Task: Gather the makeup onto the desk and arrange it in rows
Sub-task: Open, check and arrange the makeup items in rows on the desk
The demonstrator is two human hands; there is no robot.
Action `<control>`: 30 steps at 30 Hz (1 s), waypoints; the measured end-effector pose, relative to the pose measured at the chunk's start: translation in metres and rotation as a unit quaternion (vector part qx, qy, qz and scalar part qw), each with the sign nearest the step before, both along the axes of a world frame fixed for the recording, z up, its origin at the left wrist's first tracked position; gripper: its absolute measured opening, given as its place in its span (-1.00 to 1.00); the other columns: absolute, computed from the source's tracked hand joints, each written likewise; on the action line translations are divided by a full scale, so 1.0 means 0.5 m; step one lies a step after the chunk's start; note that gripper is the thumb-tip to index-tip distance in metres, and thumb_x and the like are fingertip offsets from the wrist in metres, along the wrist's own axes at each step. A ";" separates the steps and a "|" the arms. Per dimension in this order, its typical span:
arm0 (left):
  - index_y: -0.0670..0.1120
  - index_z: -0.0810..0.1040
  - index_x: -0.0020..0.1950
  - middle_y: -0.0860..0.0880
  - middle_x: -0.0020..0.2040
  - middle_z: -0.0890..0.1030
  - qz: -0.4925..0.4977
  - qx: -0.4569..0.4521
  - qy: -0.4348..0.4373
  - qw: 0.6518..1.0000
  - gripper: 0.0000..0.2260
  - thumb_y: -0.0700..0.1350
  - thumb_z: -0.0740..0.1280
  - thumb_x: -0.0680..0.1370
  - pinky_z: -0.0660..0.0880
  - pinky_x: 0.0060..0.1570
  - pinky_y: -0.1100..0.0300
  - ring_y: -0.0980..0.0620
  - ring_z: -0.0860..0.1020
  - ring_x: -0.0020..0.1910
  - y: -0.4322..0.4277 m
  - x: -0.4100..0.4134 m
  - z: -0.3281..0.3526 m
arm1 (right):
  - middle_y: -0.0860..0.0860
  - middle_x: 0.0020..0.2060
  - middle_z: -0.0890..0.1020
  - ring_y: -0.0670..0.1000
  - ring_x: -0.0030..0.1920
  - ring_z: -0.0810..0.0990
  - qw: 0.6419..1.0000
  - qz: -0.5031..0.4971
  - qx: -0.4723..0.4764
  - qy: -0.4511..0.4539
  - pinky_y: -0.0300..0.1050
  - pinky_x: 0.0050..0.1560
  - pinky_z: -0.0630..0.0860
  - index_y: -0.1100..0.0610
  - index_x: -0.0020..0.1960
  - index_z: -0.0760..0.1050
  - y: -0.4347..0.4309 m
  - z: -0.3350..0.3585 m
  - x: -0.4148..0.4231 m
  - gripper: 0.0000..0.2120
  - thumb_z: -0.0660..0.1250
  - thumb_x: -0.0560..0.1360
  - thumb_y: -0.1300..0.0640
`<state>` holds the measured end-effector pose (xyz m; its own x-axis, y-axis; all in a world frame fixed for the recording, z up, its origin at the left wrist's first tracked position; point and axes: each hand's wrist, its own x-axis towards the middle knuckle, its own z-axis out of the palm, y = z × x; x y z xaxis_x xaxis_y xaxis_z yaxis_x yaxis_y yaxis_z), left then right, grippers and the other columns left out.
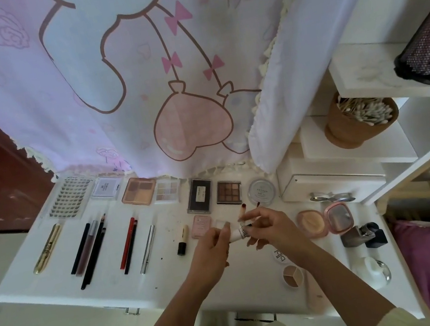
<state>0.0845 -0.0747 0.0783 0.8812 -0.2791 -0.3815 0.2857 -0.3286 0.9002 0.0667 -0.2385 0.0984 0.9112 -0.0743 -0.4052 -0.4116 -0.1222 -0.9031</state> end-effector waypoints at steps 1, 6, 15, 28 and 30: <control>-0.10 0.46 -0.11 -0.04 -0.29 0.46 0.003 -0.001 0.001 1.000 -0.70 0.09 0.13 0.63 0.47 -0.25 0.24 0.07 0.43 -0.31 0.000 0.001 0.000 | 0.15 -0.25 0.68 0.05 -0.31 0.66 1.000 -0.001 0.005 0.006 -0.17 -0.32 0.55 0.21 0.04 0.56 0.002 0.001 -0.002 -0.90 0.37 0.53 0.23; -0.12 0.46 -0.11 -0.05 -0.30 0.45 0.006 -0.003 -0.001 1.000 -0.68 0.09 0.12 0.62 0.46 -0.26 0.24 0.07 0.41 -0.33 0.000 -0.001 -0.001 | 0.14 -0.38 0.67 0.01 -0.46 0.59 0.999 0.005 -0.032 0.024 -0.23 -0.46 0.45 0.27 -0.12 0.56 0.006 0.003 -0.003 -0.70 0.35 0.55 0.01; -0.17 0.49 -0.05 -0.04 -0.32 0.46 0.023 -0.017 0.020 0.999 -0.65 0.10 0.14 0.62 0.44 -0.26 0.21 0.08 0.41 -0.36 -0.003 -0.006 -0.004 | 0.18 -0.31 0.69 0.07 -0.39 0.66 0.997 0.006 0.008 0.077 -0.20 -0.40 0.55 0.29 -0.07 0.56 0.005 0.010 -0.010 -0.62 0.36 0.53 -0.07; -0.15 0.49 -0.09 -0.03 -0.35 0.48 0.046 -0.036 0.050 0.997 -0.68 0.08 0.16 0.62 0.49 -0.29 0.23 0.10 0.44 -0.39 -0.006 -0.013 0.003 | 0.21 -0.28 0.68 0.06 -0.37 0.65 0.997 -0.013 0.033 0.062 -0.20 -0.37 0.56 0.33 -0.03 0.57 -0.005 0.015 -0.018 -0.71 0.36 0.54 0.07; -0.15 0.51 -0.06 -0.04 -0.33 0.54 0.050 -0.042 0.058 0.996 -0.70 0.07 0.17 0.62 0.52 -0.25 0.22 0.08 0.49 -0.37 -0.006 -0.014 0.005 | 0.16 -0.30 0.68 0.03 -0.38 0.64 0.998 -0.013 0.033 0.051 -0.22 -0.37 0.54 0.31 -0.04 0.58 -0.009 0.013 -0.019 -0.79 0.37 0.53 0.13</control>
